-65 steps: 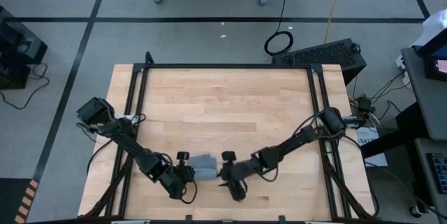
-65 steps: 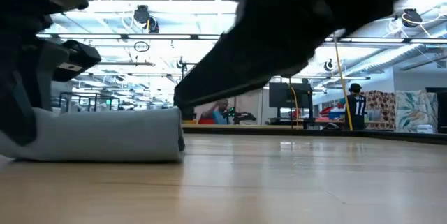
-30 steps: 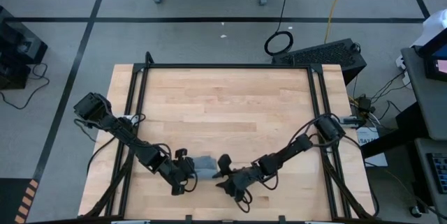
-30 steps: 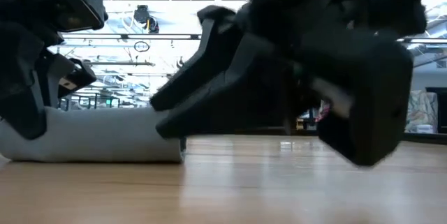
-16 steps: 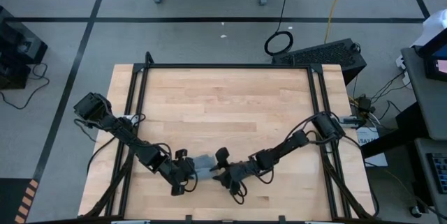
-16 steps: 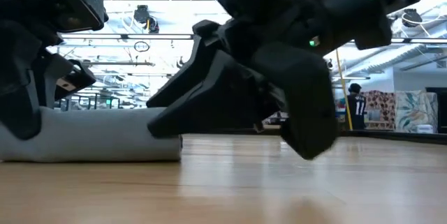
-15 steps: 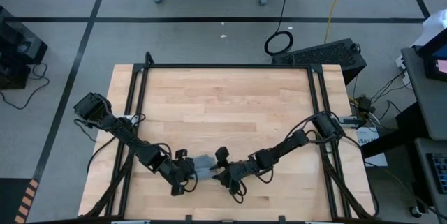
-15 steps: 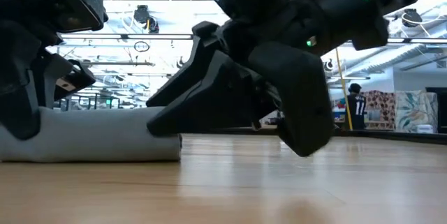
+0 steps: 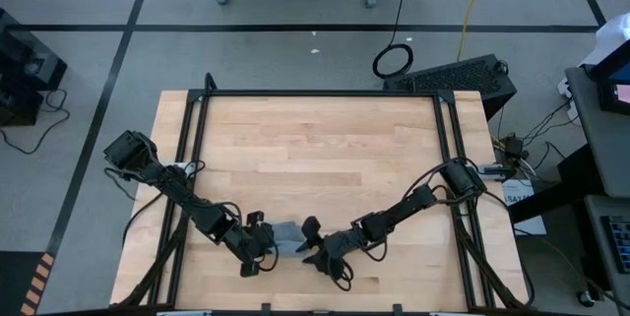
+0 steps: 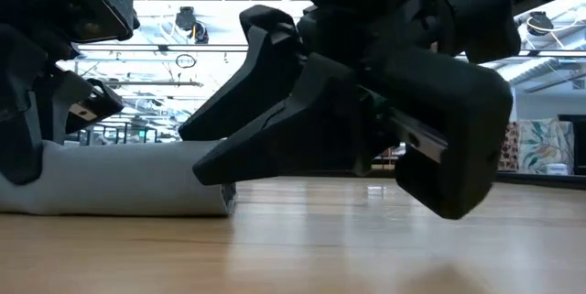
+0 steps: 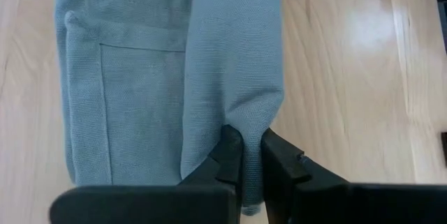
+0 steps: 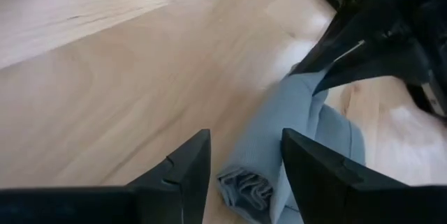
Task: Roll towel
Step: Roll the gray towel on the table
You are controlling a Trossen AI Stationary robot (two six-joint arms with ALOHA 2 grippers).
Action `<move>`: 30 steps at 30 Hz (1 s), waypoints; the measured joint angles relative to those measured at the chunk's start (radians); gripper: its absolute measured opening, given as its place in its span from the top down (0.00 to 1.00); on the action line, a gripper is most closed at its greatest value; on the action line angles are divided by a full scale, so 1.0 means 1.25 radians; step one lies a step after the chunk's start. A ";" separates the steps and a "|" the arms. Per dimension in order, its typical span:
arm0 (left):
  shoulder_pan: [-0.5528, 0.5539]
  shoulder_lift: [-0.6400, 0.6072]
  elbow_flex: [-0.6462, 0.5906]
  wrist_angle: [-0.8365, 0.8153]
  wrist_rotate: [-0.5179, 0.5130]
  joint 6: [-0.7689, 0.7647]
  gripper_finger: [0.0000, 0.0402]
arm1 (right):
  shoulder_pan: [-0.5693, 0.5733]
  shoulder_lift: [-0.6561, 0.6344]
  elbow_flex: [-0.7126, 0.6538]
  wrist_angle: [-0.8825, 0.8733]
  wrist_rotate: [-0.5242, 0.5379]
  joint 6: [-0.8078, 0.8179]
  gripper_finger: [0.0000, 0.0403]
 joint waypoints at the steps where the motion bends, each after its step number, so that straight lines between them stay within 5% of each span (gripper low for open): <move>1: 0.000 0.000 0.000 0.000 0.000 0.000 0.92 | 0.001 0.000 0.000 0.003 0.000 -0.008 0.59; 30: 0.000 0.000 0.000 0.004 0.013 -0.001 0.92 | -0.045 0.002 0.000 0.005 -0.109 0.048 0.59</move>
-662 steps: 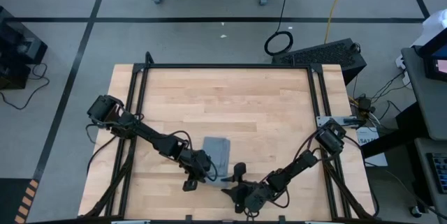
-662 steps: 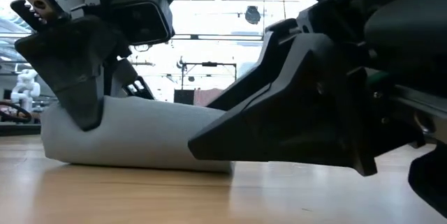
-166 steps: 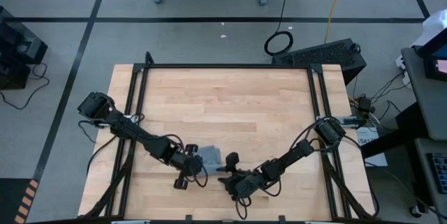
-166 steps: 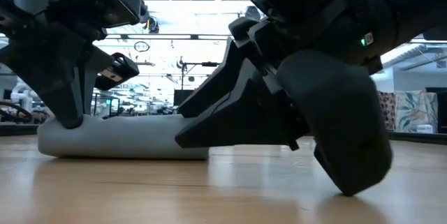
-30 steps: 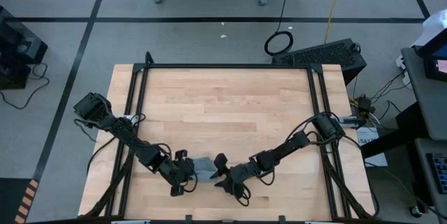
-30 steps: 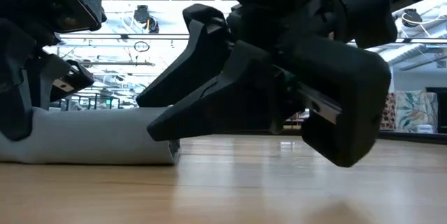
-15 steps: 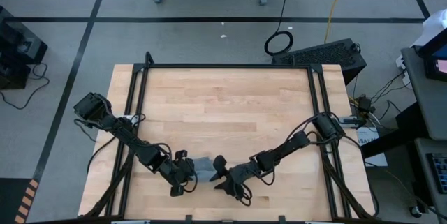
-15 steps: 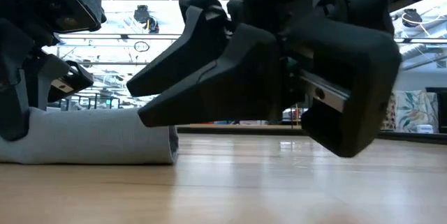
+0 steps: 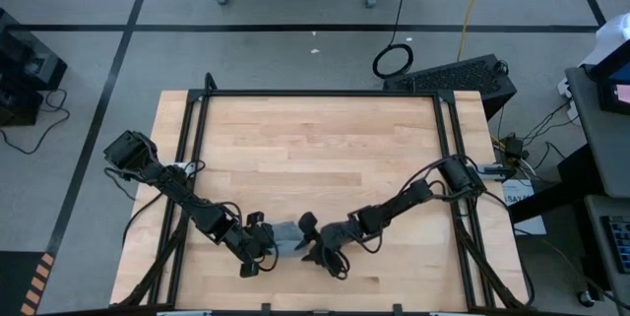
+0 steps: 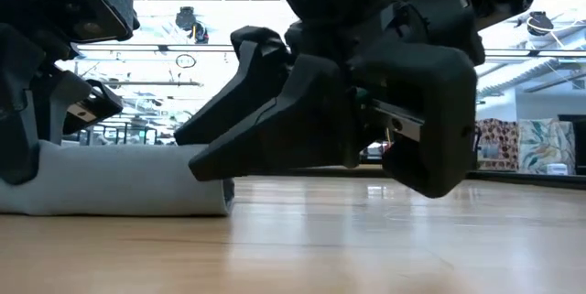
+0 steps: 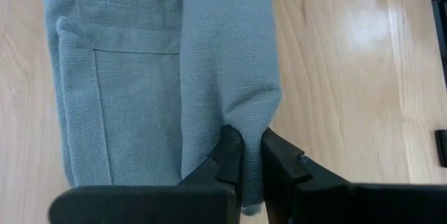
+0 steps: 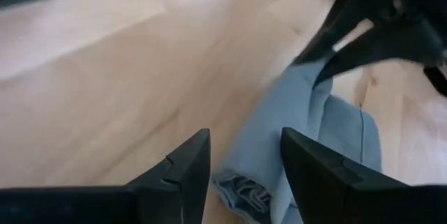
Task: Roll towel
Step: Roll the gray towel on the table
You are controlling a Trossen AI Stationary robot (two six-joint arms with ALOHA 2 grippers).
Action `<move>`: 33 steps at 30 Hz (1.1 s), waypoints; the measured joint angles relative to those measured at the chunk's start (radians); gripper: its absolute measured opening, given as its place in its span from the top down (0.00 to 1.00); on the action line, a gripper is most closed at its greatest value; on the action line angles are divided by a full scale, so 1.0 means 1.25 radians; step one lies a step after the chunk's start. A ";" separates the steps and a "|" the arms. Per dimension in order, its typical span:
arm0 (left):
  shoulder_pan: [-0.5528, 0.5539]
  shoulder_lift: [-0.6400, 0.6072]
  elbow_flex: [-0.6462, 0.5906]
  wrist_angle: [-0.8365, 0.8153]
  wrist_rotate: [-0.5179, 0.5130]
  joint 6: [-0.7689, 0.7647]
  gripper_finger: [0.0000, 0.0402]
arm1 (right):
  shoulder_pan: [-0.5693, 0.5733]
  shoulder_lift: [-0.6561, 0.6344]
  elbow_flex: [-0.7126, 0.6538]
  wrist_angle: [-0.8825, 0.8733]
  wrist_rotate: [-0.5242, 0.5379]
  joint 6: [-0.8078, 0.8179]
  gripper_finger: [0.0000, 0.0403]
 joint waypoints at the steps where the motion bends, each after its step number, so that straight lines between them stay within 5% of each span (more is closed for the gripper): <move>1: 0.000 0.000 0.000 0.000 0.000 0.000 0.92 | -0.002 0.001 0.000 -0.003 -0.001 0.003 0.59; 14: -0.001 0.000 0.000 0.005 -0.029 -0.007 0.90 | -0.045 0.043 0.001 0.001 -0.002 0.116 0.59; 26: -0.007 -0.096 0.004 -0.077 -0.120 -0.049 0.49 | -0.080 0.058 0.004 -0.026 -0.041 0.384 0.61; 33: -0.077 -0.128 0.006 -0.047 -0.266 0.049 0.40 | -0.082 0.059 0.003 -0.029 -0.093 0.609 0.73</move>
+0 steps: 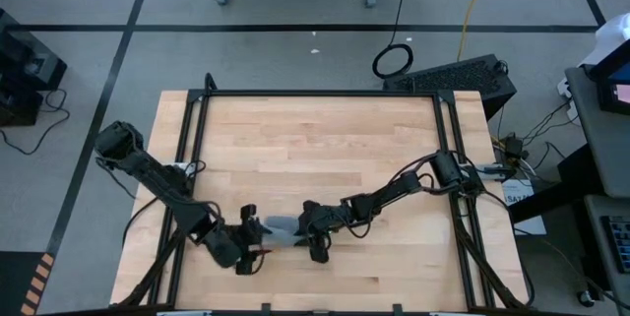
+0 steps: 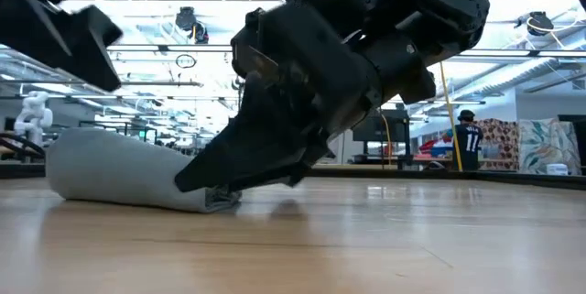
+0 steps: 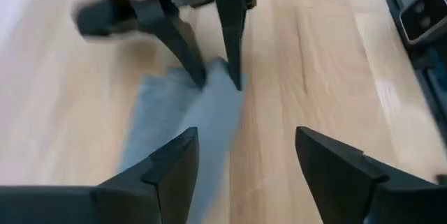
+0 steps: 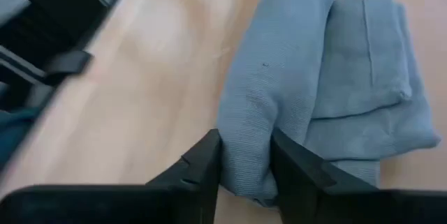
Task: Roll towel
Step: Roll the gray towel on the table
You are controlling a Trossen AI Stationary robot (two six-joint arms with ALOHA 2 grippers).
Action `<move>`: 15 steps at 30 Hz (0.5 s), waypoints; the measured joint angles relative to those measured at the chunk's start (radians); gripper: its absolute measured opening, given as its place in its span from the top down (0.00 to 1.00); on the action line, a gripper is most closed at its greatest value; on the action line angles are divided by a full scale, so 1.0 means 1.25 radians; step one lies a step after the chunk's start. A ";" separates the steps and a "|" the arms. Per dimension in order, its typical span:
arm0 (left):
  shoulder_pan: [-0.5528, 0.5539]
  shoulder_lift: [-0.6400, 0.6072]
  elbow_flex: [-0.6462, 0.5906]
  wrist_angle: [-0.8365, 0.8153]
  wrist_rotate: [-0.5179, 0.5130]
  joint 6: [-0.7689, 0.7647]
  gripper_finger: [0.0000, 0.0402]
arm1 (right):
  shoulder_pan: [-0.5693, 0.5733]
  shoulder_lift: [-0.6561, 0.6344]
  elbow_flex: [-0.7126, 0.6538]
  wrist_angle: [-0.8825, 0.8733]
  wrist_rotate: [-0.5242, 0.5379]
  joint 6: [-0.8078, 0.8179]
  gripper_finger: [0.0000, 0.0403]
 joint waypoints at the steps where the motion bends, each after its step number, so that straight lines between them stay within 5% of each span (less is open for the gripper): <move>1: -0.013 0.005 0.000 0.005 -0.030 0.022 0.40 | 0.000 0.000 0.000 0.000 -0.016 0.033 0.74; 4: -0.048 0.028 0.000 0.001 -0.105 0.071 0.40 | 0.002 0.001 0.000 0.000 -0.045 0.108 0.78; 15: -0.068 0.173 0.000 0.010 -0.181 0.136 0.40 | -0.005 0.000 0.000 -0.002 -0.098 0.212 0.81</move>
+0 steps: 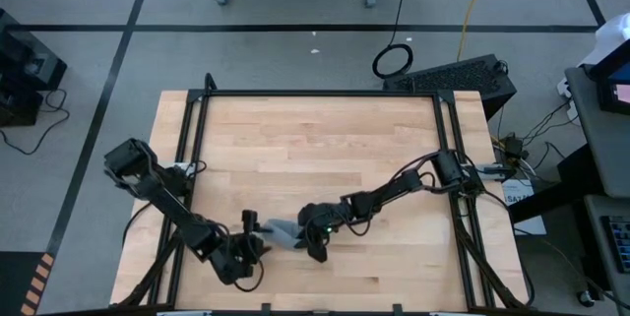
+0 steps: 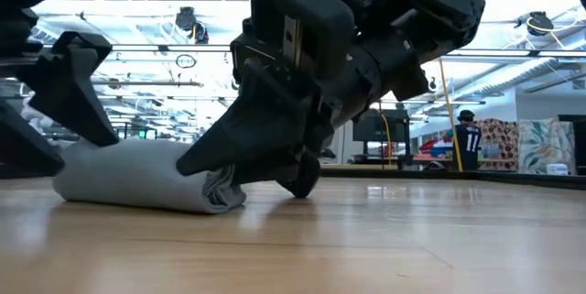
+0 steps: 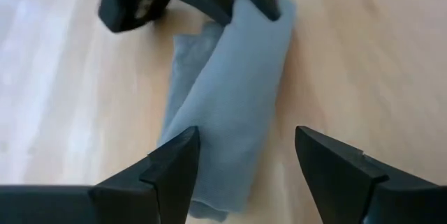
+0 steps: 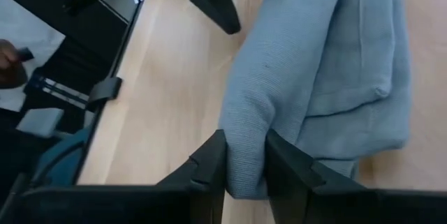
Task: Roll towel
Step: Roll the gray towel on the table
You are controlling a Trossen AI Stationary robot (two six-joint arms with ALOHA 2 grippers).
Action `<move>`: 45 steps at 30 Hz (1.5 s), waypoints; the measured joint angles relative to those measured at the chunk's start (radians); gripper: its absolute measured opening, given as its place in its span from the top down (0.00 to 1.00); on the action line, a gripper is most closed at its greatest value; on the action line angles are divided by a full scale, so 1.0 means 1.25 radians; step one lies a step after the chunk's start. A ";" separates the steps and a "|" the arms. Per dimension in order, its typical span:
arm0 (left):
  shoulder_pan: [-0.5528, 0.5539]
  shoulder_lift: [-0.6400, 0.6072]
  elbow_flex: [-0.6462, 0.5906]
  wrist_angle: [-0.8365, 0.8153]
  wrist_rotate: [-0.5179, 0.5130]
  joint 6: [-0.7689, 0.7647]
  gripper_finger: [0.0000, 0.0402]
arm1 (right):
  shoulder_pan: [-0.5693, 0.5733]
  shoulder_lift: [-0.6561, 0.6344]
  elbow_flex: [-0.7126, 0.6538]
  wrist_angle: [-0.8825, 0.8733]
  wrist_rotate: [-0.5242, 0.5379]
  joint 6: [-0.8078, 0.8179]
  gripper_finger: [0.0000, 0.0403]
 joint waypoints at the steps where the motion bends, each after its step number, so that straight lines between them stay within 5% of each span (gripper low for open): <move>1: -0.003 0.005 0.000 0.000 -0.013 0.013 0.40 | -0.001 0.000 0.000 0.001 -0.007 0.008 0.81; 10: -0.033 0.008 0.039 0.010 -0.081 0.175 0.40 | -0.004 -0.001 0.000 -0.001 -0.038 0.038 0.81; 18: 0.025 0.025 0.038 -0.089 0.011 0.046 0.40 | -0.008 -0.002 -0.001 -0.002 -0.044 0.042 0.81; 23: 0.036 0.047 0.038 -0.085 0.056 0.038 0.58 | -0.007 -0.014 -0.002 -0.012 -0.028 0.022 0.81; 29: 0.037 0.050 0.039 -0.089 0.064 0.016 0.91 | 0.016 -0.062 -0.008 -0.071 0.111 -0.111 0.78; 39: 0.036 0.046 0.039 -0.108 0.079 -0.055 0.86 | 0.122 -0.163 -0.005 -0.129 0.329 -0.572 0.52; 45: 0.036 0.042 0.038 -0.107 0.093 -0.094 0.87 | 0.184 -0.109 -0.005 -0.094 0.490 -0.686 0.39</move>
